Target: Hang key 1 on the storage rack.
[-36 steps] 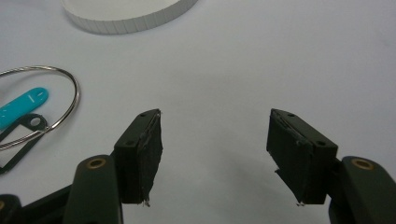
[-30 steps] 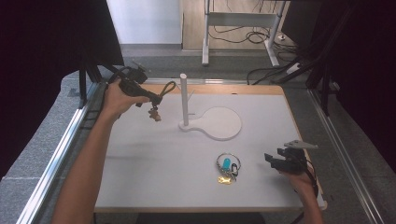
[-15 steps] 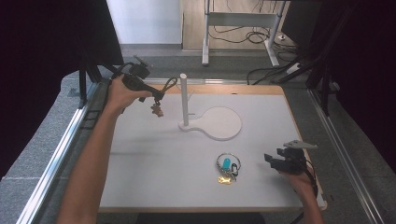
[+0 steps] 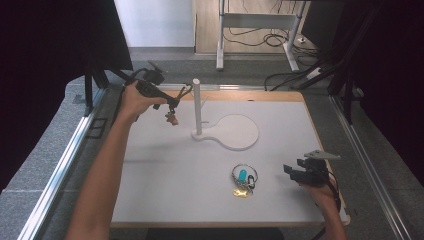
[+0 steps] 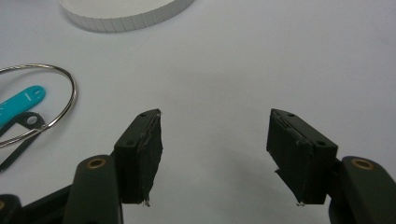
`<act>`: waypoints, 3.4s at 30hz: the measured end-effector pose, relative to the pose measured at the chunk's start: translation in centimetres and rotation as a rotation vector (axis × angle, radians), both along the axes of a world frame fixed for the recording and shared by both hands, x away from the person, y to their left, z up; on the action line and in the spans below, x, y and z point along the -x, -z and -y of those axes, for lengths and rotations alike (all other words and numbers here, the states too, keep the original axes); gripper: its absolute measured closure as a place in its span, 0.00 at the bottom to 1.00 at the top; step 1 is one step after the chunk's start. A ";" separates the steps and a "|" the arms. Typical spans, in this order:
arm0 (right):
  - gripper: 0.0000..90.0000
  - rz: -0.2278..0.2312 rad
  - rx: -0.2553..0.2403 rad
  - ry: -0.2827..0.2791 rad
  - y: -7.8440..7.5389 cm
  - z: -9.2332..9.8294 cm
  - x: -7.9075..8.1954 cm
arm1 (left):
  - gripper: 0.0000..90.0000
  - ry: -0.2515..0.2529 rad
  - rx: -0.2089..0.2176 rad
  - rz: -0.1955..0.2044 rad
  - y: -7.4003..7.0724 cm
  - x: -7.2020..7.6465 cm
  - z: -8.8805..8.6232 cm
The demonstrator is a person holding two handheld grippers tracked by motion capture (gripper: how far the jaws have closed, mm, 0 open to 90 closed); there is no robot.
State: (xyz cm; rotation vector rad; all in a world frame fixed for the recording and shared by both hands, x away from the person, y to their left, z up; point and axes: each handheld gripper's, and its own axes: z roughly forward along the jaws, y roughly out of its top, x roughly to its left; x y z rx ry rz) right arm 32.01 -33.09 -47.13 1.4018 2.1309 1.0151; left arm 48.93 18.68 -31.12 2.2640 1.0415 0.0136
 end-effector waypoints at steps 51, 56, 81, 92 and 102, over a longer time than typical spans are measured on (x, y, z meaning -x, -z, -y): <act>0.39 0.005 0.011 -0.009 -0.3 -0.5 0.2 | 0.62 0.102 -0.044 0.126 1.0 8.6 0.3; 0.39 0.004 0.015 -0.011 -0.3 -0.4 0.2 | 0.62 0.107 -0.039 0.124 2.0 9.9 -0.2; 0.39 -0.001 0.013 -0.015 0.0 -0.6 -0.1 | 0.58 0.173 -0.072 0.137 6.4 17.0 0.8; 0.39 -0.006 0.018 -0.016 0.1 -0.8 -0.2 | 0.58 0.157 -0.087 0.115 9.2 18.1 0.9; 0.39 0.000 0.024 -0.020 0.0 -1.1 -0.2 | 0.54 0.136 -0.097 0.095 10.9 17.8 0.7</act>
